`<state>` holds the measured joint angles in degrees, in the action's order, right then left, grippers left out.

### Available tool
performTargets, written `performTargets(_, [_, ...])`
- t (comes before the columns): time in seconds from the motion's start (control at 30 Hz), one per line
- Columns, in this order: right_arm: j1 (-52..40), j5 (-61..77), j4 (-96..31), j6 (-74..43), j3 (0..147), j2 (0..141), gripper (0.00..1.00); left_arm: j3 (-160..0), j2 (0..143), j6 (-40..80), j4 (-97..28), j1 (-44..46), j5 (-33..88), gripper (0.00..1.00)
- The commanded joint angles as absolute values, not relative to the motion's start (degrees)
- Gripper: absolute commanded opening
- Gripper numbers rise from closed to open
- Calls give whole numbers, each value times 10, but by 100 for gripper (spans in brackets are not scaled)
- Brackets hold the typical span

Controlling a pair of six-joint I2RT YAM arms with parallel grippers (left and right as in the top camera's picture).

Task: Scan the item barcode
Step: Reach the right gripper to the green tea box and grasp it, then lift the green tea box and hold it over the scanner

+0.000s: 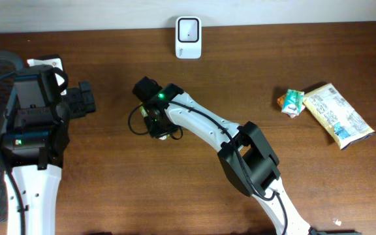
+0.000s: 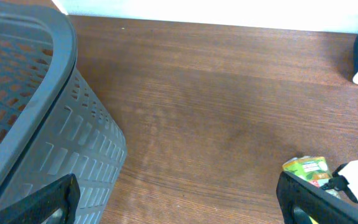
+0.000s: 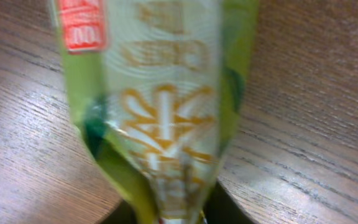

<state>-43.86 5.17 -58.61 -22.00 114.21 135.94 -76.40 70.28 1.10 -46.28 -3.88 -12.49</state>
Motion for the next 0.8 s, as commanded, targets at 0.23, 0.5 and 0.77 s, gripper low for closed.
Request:
performTargets(0.23, [-388,195,-612,-78,1156,1336,4,-770,699,6,-462,-40,-129,99])
performTargets(0.5, [-151,702,-724,207,1156,1217,4,-770,699,6,-462,-40,-129,99])
performTargets(0.77, [-22,744,-879,328,1156,1217,4,-770,699,6,-462,-40,-129,99])
